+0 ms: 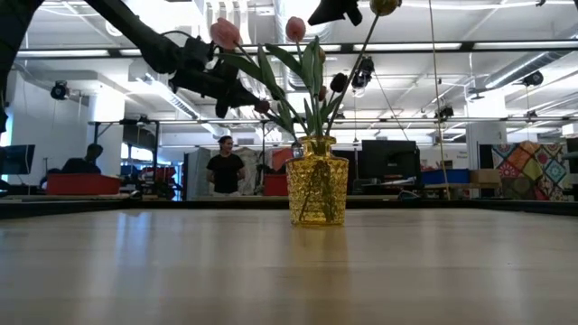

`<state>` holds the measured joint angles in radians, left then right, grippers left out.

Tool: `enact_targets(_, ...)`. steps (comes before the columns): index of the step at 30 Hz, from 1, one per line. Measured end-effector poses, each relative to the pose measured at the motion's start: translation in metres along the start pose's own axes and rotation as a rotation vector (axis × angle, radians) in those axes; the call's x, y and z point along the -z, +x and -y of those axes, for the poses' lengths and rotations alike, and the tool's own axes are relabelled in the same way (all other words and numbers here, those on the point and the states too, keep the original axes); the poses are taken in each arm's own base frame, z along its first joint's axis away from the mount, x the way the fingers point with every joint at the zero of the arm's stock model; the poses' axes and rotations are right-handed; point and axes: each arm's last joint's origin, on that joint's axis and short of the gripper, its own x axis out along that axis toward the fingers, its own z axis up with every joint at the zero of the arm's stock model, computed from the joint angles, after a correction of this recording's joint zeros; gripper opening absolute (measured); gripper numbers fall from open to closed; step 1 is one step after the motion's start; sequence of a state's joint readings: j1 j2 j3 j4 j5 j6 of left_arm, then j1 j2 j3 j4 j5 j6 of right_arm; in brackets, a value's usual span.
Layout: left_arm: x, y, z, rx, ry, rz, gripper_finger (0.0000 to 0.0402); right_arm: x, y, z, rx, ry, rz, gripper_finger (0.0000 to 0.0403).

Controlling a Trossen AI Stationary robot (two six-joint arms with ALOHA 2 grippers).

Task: Sort flowers into vase by color
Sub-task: Put the red tulip into the transparent vase, then return to Home Position

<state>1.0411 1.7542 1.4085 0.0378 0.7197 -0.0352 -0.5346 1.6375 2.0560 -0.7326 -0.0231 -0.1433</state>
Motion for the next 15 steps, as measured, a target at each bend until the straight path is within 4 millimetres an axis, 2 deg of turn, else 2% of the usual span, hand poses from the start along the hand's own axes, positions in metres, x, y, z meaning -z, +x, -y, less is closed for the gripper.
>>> enact_targets(3, -0.001, 0.003, 0.004, -0.006, 0.007, 0.035, 0.0, -0.001, -0.003, 0.0, 0.001, -0.01, 0.004, 0.0012)
enact_targets(6, -0.011, -0.002, 0.009, -0.009, 0.032, 0.087, 0.0, -0.002, -0.007, 0.0, 0.001, -0.015, 0.01, 0.0012)
enact_targets(12, -0.039, -0.025, 0.028, -0.013, 0.108, 0.166, 0.0, -0.003, -0.02, 0.001, -0.002, -0.062, 0.005, 0.0012)
enact_targets(15, -0.046, -0.038, 0.041, -0.009, 0.142, 0.194, 0.0, -0.001, -0.022, 0.004, -0.046, -0.088, -0.008, 0.0012)
